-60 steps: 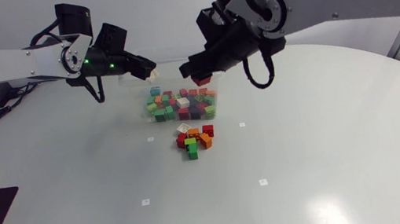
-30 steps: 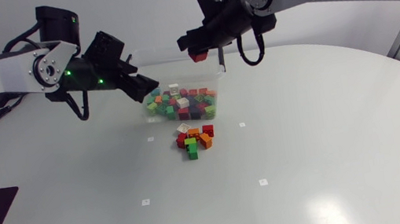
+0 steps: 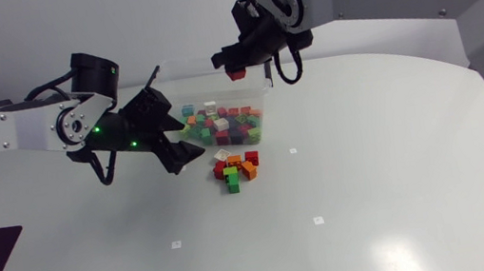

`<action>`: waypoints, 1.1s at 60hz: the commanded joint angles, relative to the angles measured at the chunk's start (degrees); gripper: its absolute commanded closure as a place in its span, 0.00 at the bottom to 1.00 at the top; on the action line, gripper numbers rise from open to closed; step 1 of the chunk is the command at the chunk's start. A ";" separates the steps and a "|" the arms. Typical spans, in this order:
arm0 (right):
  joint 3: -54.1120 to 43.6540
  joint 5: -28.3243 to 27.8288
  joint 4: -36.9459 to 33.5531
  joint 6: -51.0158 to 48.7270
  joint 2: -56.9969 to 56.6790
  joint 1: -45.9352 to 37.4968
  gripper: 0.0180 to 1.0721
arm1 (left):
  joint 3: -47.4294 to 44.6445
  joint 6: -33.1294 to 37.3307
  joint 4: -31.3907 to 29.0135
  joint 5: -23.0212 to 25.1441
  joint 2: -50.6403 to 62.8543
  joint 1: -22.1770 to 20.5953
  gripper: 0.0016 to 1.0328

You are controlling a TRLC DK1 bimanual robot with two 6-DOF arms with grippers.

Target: Place the duplo bricks in the container

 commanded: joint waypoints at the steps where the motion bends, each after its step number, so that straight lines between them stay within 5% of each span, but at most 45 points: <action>1: 2.74 0.24 -1.03 -0.04 1.88 -0.25 0.44 | -2.12 2.92 0.09 0.71 -0.23 -0.25 0.05; 7: 4.67 0.59 -2.35 -0.22 2.14 -0.25 0.23 | -2.91 4.94 1.24 0.71 2.67 -0.07 0.05; 11: 4.59 0.67 -2.88 -0.57 1.44 -0.34 0.17 | -2.91 6.43 1.85 0.71 4.96 -0.16 0.05; 43: -27.49 0.50 3.62 -9.44 -22.12 1.16 0.16 | -0.19 15.93 9.76 2.30 17.00 -3.33 0.05; 66: -44.28 0.15 9.78 -11.47 -23.79 4.50 0.16 | 10.44 26.65 -0.08 2.30 24.47 -4.56 0.05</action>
